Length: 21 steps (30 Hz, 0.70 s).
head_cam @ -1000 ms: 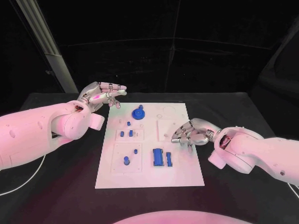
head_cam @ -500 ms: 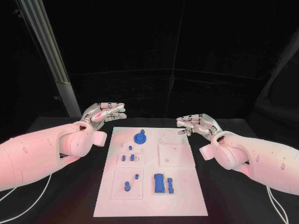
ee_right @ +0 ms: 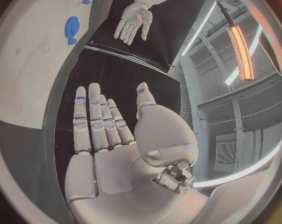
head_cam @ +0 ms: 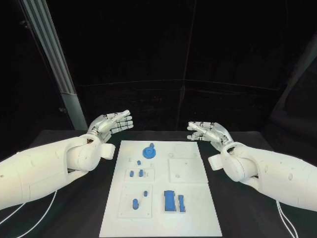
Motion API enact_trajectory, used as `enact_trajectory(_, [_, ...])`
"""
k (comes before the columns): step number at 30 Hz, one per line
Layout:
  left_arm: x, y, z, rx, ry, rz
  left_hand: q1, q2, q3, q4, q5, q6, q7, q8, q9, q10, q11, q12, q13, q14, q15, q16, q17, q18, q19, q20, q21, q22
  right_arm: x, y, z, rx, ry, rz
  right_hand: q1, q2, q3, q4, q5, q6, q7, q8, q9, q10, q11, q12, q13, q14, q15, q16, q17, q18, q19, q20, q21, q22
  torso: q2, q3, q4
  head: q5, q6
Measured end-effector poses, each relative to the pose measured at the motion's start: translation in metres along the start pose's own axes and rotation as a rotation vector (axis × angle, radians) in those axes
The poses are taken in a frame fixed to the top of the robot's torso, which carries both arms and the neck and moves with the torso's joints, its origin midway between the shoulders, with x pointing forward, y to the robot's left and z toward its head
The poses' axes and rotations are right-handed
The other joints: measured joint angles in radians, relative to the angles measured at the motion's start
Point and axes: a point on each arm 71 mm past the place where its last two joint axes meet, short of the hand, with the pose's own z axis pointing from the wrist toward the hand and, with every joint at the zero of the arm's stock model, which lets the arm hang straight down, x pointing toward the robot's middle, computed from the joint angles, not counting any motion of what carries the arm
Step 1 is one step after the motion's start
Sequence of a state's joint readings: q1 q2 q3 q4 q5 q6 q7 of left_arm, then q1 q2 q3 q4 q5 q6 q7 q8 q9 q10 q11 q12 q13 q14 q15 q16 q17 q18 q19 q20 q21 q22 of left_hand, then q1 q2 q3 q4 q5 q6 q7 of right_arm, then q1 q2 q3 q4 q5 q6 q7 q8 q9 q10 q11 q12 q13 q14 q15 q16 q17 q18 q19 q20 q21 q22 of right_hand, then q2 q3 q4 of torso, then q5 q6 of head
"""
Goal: Assemble the parts on the task board
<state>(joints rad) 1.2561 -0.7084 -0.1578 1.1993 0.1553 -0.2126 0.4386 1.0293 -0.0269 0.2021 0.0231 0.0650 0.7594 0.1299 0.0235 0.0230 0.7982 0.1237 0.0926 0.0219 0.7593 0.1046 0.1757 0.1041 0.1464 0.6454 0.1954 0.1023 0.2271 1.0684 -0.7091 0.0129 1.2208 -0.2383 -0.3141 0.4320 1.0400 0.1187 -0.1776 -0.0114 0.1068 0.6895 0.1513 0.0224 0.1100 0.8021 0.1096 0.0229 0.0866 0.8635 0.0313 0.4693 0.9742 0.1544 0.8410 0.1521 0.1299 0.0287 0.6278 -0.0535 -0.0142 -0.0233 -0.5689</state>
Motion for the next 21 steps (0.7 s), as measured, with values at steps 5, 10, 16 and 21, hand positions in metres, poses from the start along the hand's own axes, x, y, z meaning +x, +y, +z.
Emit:
enact_trajectory(5, [0.014,0.010,-0.009,-0.016,0.001,-0.019,-0.194,0.015,-0.040,-0.012,-0.036,-0.143,-0.025,-0.011,-0.013,-0.151,-0.023,-0.049,-0.012,-0.143,-0.041,-0.034,-0.040,-0.015,-0.122,-0.037,-0.039,-0.043,0.015,0.004,-0.007,-0.001,0.003,0.027,-0.195,-0.022,0.034,0.007,-0.038,-0.130,-0.028,-0.009,-0.035,-0.151,-0.034,-0.012,-0.047,-0.163,-0.019,-0.088,-0.183,-0.017,-0.158,-0.028,-0.024,-0.016,-0.028,0.0179,0.0048,0.011,-0.014])
enact_trajectory(10, [0.035,0.022,-0.026,-0.028,-0.021,-0.028,-0.354,0.022,-0.071,-0.018,-0.051,-0.261,-0.065,-0.016,-0.018,-0.274,-0.068,-0.074,-0.017,-0.261,-0.077,-0.061,-0.076,-0.030,-0.222,-0.067,-0.075,-0.078,0.038,0.014,-0.021,-0.003,-0.023,0.072,-0.354,-0.071,0.060,0.010,-0.076,-0.235,-0.052,-0.015,-0.077,-0.272,-0.077,-0.016,-0.070,-0.295,-0.026,-0.160,-0.332,-0.040,-0.287,-0.052,-0.064,-0.023,-0.062,0.0396,0.0105,0.021,-0.027])
enact_trajectory(16, [0.056,0.033,-0.047,-0.035,-0.071,-0.008,-0.491,0.025,-0.094,-0.022,-0.057,-0.363,-0.103,-0.016,-0.021,-0.382,-0.101,-0.080,-0.019,-0.363,-0.093,-0.093,-0.093,-0.072,-0.308,-0.093,-0.088,-0.108,0.053,0.020,-0.035,0.011,-0.091,0.107,-0.493,-0.099,0.081,0.010,-0.093,-0.326,-0.102,-0.015,-0.097,-0.381,-0.096,-0.015,-0.080,-0.410,-0.029,-0.222,-0.462,-0.050,-0.399,-0.099,-0.104,-0.026,-0.078,0.0497,0.0131,0.023,-0.031])
enact_trajectory(21, [0.064,0.035,-0.059,-0.025,-0.126,0.028,-0.591,0.026,-0.133,-0.022,-0.057,-0.435,-0.118,-0.019,-0.021,-0.459,-0.114,-0.085,-0.020,-0.436,-0.100,-0.138,-0.099,-0.108,-0.368,-0.138,-0.094,-0.130,0.056,0.023,-0.042,0.028,-0.156,0.117,-0.593,-0.110,0.131,0.011,-0.097,-0.393,-0.129,-0.018,-0.104,-0.457,-0.104,-0.015,-0.083,-0.493,-0.031,-0.268,-0.556,-0.101,-0.480,-0.128,-0.116,-0.026,-0.082,0.0525,0.0138,0.023,-0.031])
